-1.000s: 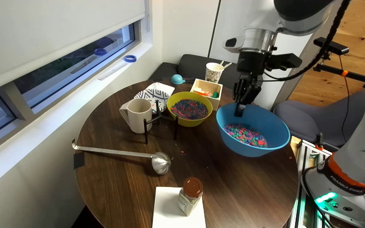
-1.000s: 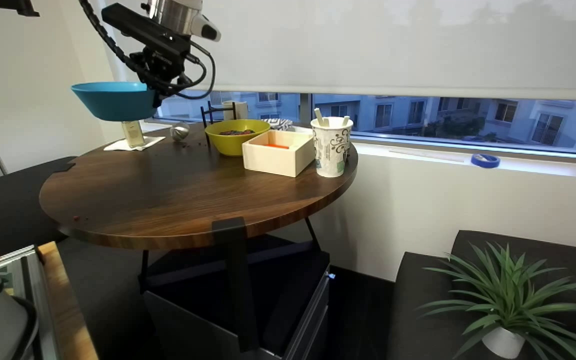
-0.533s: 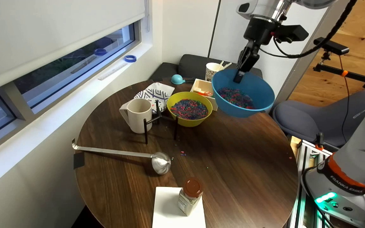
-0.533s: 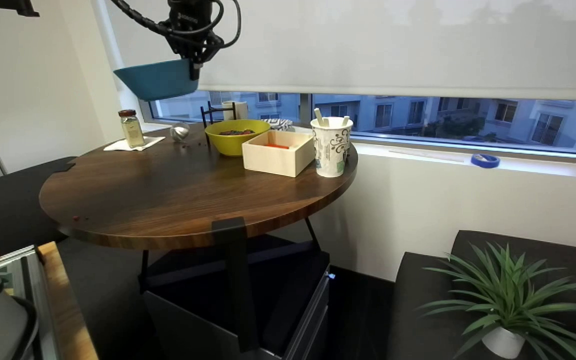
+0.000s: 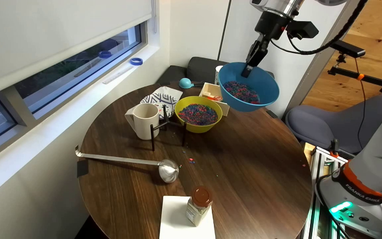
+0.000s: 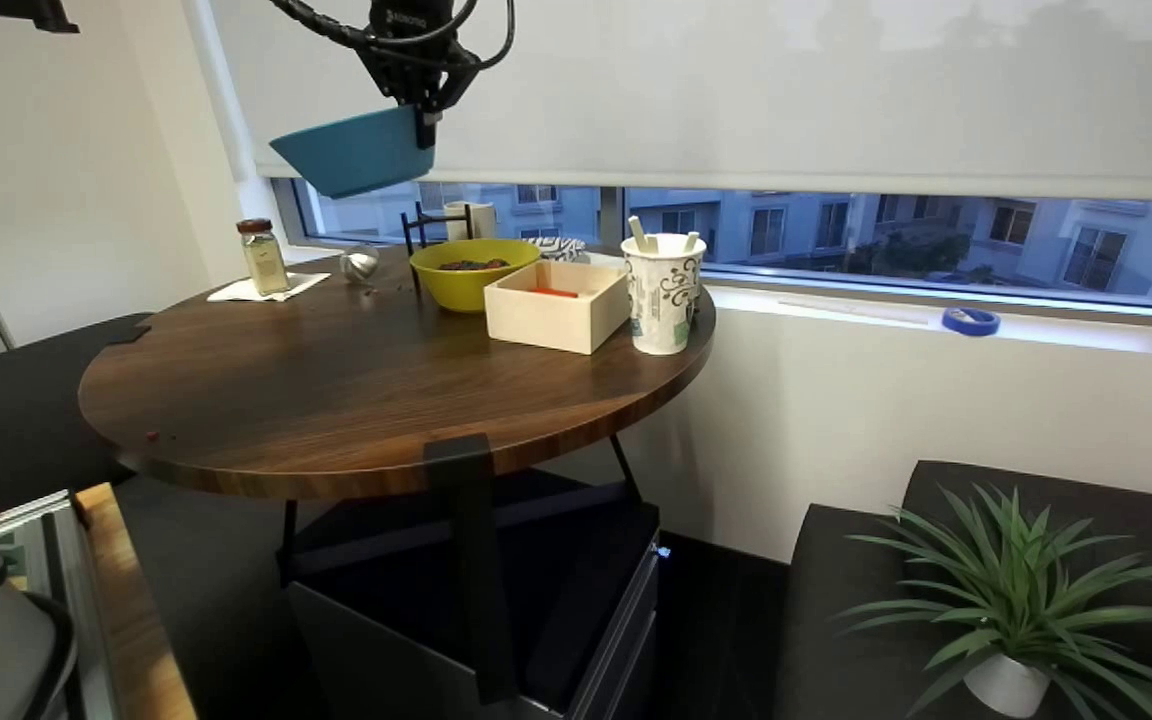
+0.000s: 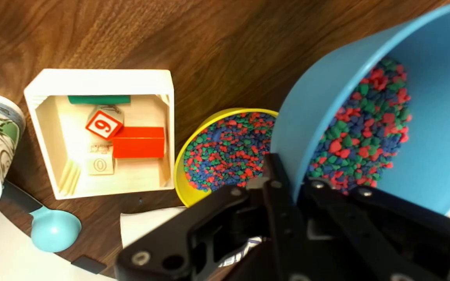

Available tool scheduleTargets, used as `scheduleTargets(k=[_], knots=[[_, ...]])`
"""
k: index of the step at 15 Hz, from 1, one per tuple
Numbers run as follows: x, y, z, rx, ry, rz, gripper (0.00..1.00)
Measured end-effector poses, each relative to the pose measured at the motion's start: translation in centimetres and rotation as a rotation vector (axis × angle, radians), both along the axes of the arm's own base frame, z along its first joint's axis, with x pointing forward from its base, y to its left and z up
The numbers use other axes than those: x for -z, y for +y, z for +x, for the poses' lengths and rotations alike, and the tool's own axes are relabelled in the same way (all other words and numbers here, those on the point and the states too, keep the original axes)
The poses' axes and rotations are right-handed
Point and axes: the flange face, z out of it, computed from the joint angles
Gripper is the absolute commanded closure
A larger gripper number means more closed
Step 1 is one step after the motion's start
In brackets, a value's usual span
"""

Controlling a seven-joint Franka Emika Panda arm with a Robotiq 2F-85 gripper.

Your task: Pour the cereal from the blue bowl into the yellow bowl

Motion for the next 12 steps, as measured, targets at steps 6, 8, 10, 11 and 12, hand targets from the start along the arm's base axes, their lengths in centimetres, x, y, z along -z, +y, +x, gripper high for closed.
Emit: scheduleTargets(k=[6, 8, 10, 11, 12], knots=[[0.9, 0.6, 0.8, -0.022, 0.019, -0.065, 0.99], [1.4, 1.4, 1.9, -0.029, 0.021, -0.123, 0.99], [1.7, 2.4, 3.4, -0.030, 0.019, -0.182, 0.99], [1.8, 2.9, 4.1, -0.030, 0.016, -0.212, 0.99], [1.7, 3.4, 5.0, -0.031, 0.008, -0.243, 0.99]])
